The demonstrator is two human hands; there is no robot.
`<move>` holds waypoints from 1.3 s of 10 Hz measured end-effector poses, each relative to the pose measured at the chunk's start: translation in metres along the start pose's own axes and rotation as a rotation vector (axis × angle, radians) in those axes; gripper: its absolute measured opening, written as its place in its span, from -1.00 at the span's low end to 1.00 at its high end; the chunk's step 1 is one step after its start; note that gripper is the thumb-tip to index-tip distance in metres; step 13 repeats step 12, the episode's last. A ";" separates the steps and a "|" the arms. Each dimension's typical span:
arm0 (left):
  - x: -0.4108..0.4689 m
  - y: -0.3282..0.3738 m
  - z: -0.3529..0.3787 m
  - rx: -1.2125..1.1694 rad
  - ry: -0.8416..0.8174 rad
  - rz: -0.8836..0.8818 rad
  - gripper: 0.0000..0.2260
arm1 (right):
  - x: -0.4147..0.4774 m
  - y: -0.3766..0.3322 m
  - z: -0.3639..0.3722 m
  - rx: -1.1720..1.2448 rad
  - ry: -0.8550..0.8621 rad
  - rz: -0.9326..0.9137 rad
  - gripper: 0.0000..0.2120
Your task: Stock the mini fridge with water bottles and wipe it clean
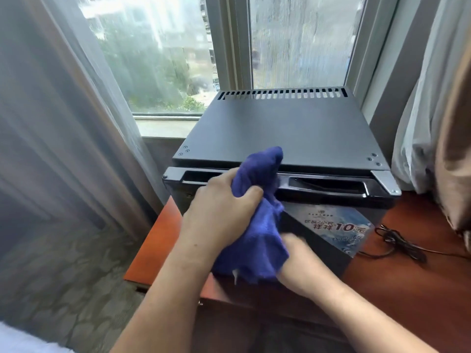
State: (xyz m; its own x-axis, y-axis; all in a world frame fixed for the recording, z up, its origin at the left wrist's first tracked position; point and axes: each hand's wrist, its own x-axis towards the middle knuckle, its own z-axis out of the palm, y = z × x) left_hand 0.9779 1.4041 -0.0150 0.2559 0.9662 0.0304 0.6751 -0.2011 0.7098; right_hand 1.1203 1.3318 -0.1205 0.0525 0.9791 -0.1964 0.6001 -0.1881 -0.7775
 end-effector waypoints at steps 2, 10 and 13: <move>-0.026 -0.055 -0.011 -0.026 0.182 -0.033 -0.57 | -0.020 0.000 0.020 0.602 0.047 0.033 -0.77; -0.109 -0.027 0.292 -0.400 -0.652 -0.328 -0.72 | -0.125 0.279 -0.032 0.833 0.699 0.718 -0.73; -0.109 -0.009 0.306 -0.452 -0.547 -0.387 -0.75 | -0.099 0.313 -0.080 0.769 0.751 0.732 -0.23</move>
